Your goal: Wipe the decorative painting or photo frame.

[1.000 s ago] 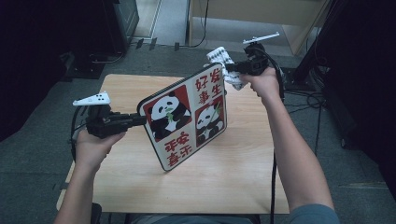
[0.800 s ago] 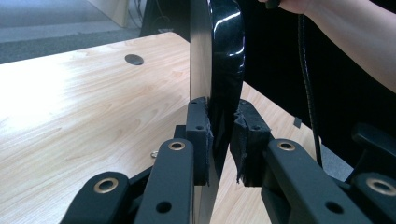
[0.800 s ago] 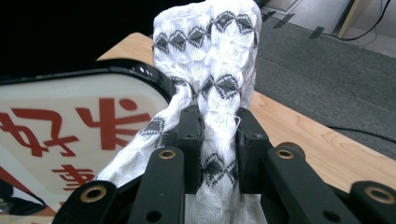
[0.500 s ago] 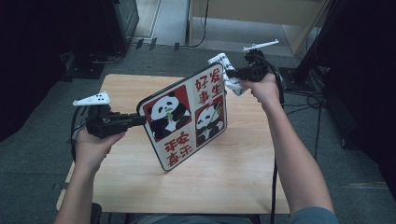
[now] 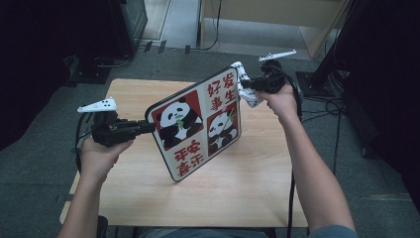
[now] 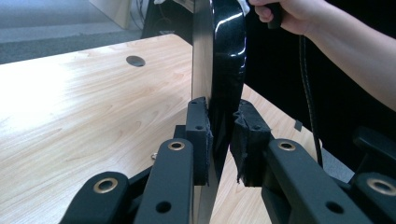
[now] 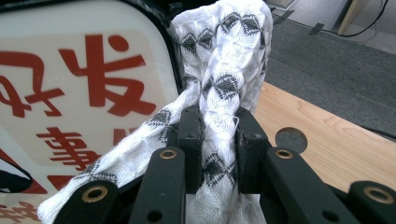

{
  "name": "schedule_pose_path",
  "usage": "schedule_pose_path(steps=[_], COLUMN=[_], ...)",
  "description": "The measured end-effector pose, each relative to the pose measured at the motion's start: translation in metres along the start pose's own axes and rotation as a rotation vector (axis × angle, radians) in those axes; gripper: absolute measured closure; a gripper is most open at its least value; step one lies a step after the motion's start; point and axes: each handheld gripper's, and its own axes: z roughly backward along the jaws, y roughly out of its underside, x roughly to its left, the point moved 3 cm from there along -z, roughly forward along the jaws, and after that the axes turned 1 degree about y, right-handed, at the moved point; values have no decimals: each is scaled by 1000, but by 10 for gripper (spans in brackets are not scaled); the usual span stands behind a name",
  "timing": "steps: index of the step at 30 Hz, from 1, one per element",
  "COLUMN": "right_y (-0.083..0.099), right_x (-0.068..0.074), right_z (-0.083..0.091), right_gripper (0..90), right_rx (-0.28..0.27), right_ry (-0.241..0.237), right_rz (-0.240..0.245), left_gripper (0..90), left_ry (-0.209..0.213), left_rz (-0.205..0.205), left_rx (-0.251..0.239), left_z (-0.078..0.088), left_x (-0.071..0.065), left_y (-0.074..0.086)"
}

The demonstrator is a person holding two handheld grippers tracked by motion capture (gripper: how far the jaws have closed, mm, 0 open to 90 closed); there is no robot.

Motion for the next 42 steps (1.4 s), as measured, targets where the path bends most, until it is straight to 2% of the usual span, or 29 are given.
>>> schedule_pose_path(steps=[7,17,28,30,36,38,42], right_y=[9,25,42,47,56,59,62], right_x=[2,0,-3,-4,-5,-5,-6], right_z=[-1,-3,-6,-7,-9,-10,-9], right_gripper=[777,777,778,777,777,777,778], right_rx=[-11,-17,-21,-23,-22,-21,-25], right_ry=[22,10,11,6,14,6,7], right_rz=[4,-17,-4,-16,0,-14,-8], left_gripper=[782,783,782,783,783,782,782], left_ry=[-1,-8,2,0,-4,1,0], left_rz=[0,0,5,1,0,3,4], left_rx=[0,1,6,9,9,11,11], left_z=[0,0,0,0,0,0,0], left_x=[0,0,1,1,1,1,1], left_y=[0,0,-1,-1,-1,-1,-1])
